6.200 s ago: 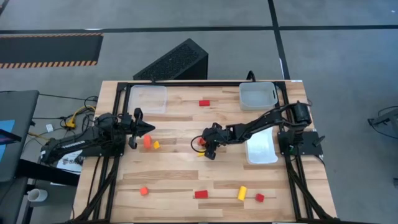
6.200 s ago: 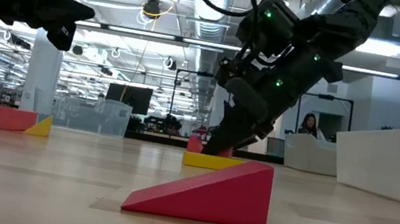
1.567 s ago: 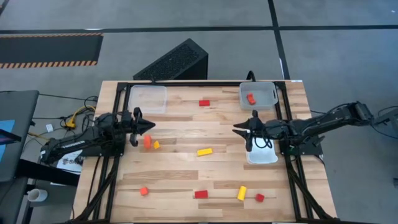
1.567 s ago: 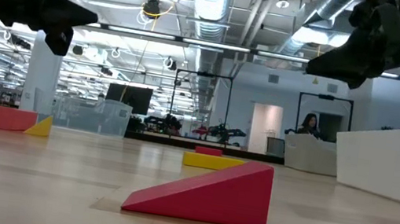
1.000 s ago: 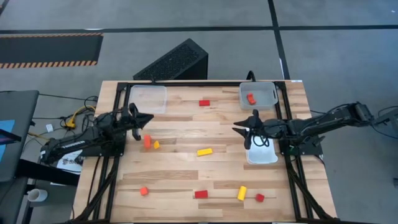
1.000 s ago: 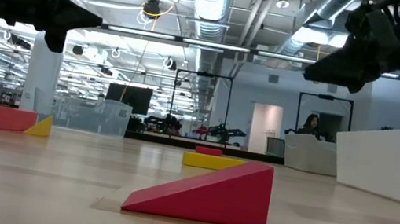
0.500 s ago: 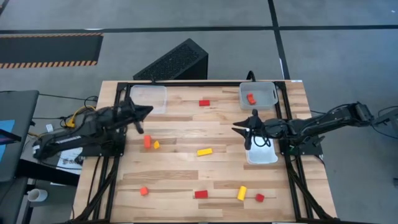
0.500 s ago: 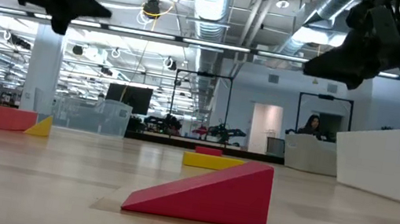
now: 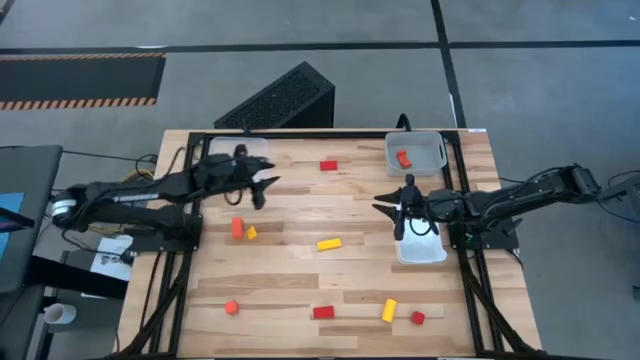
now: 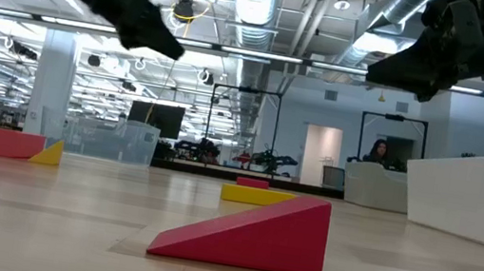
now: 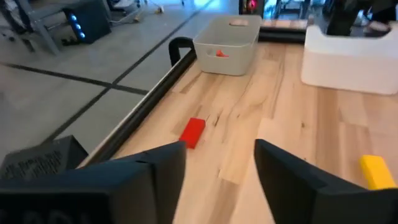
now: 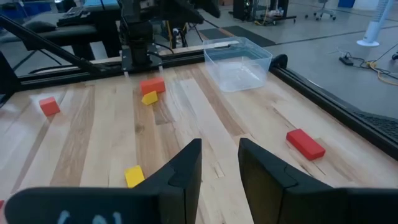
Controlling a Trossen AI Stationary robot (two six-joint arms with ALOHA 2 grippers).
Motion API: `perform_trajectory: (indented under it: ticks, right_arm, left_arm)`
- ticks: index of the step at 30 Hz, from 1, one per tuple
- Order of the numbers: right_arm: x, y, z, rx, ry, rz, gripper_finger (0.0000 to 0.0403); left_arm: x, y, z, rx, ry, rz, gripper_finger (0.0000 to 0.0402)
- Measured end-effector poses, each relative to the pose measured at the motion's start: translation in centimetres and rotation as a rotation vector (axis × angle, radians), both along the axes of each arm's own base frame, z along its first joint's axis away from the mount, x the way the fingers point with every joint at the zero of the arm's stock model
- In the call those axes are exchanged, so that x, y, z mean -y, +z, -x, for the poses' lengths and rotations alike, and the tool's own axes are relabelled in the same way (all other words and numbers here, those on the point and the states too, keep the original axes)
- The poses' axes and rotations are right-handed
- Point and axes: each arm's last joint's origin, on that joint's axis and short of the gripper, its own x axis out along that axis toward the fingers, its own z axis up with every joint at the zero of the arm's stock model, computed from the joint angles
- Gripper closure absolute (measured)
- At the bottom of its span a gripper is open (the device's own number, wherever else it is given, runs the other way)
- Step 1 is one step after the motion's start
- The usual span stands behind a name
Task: Sort & place blocks by color
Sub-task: Put the top left red block into the transparent bin
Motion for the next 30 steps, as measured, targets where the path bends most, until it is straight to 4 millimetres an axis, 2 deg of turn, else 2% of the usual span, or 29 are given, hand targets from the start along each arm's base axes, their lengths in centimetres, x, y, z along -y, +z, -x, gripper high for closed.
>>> perform_trajectory:
  ticks: [6,12,21,25,30]
  right_arm:
    - [-0.3,0.3,-0.1,0.035,0.038,-0.033,0.0274]
    - [0.0,0.3,-0.1,0.034,0.021,-0.024,0.0275]
    - [0.1,0.2,-0.1,0.032,0.008,-0.055,0.0274]
    - [0.1,0.2,-0.1,0.032,0.008,-0.055,0.0276]
    - [0.1,0.2,-0.1,0.033,0.007,-0.057,0.0276]
  left_arm:
    - [-2.4,0.4,-5.7,-0.185,-0.088,-0.042,0.0165]
    - [-6.1,-0.6,-11.0,-0.391,-0.112,-0.061,0.0148]
    - [-13.3,-2.6,-15.5,-0.588,-0.127,-0.014,0.0147]
    - [-14.9,-3.1,-17.5,-0.700,-0.121,-0.030,0.0147]
    - [-15.9,-4.2,-19.7,-0.767,-0.223,0.045,0.0134]
